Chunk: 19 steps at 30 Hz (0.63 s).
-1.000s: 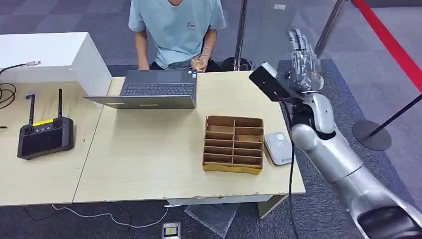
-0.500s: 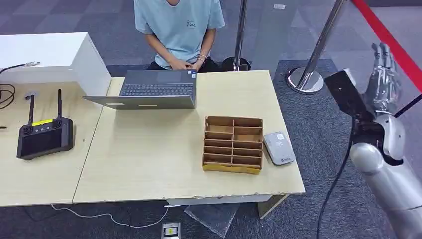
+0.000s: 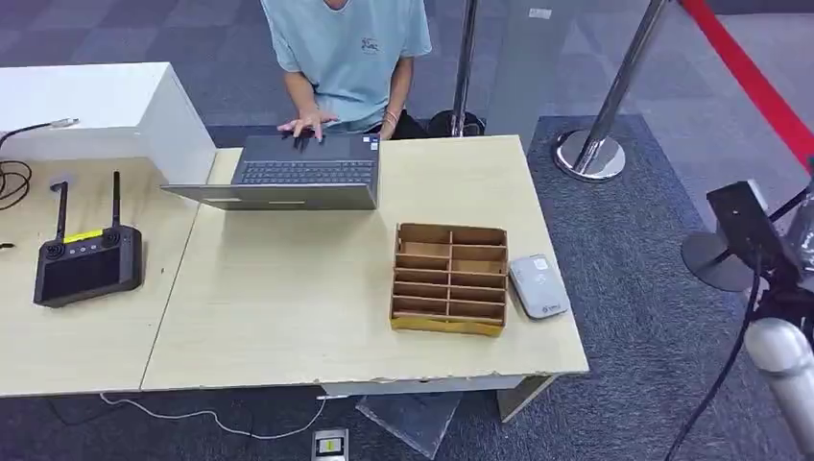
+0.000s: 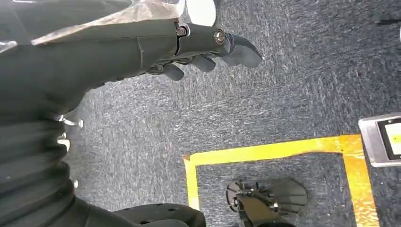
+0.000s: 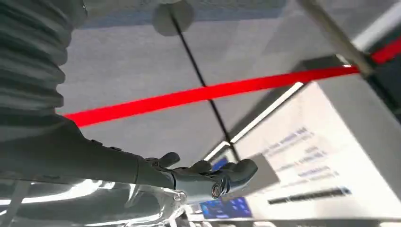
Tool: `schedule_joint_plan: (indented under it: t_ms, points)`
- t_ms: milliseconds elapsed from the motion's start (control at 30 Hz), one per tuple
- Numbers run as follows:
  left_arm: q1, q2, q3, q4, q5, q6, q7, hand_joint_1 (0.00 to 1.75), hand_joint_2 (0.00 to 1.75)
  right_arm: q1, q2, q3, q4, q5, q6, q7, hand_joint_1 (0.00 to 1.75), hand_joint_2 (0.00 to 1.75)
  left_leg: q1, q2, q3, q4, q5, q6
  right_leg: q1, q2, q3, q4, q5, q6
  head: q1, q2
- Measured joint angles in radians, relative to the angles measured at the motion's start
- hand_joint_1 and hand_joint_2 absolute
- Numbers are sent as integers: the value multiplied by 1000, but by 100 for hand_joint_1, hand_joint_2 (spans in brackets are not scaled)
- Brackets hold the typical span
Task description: Pass the card to the sensor for recognition and then transmit it.
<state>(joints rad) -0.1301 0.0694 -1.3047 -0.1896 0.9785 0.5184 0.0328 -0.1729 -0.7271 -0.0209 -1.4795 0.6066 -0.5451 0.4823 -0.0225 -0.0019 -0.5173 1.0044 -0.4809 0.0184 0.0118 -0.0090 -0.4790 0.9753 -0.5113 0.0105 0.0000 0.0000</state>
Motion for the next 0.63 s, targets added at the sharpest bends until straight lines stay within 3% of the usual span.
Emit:
schedule_joint_plan:
  t_ms: [33, 67, 200, 467, 633]
  points:
    - [0, -1, 2, 0, 3, 2, -3, 0, 175, 10, 4, -13, 24, -11, -9, -12, 0, 175, 0, 0, 0, 0, 0, 0, 0, 0, 0, 0, 0, 0, 0, 0]
    - [-1, -2, 6, 0, 6, 2, -7, 0, 0, 22, 7, -21, 47, -24, -17, -25, 0, 175, 0, 0, 0, 0, 0, 0, 0, 0, 0, 0, 0, 0, 0, 0]
    - [0, -9, 19, -1, 13, -13, -29, 0, 0, 58, 32, -41, 152, -104, -28, -99, 0, 175, 0, 0, 0, 0, 0, 0, 0, 0, 0, 0, 0, 0, 0, 0]
    - [0, -15, 49, -2, 39, -3, -111, 0, 0, 69, 141, -36, 504, -217, -101, -295, 0, 175, 0, 0, 1, -1, 0, 0, 0, 0, 0, 0, 0, 0, 0, 0]
    - [0, -17, 64, -2, 37, 20, -130, 0, 0, 64, 221, -36, 718, -313, -102, -344, 0, 175, 0, 0, 1, -1, 0, 0, 1, 0, 0, 0, 0, 0, 0, 0]
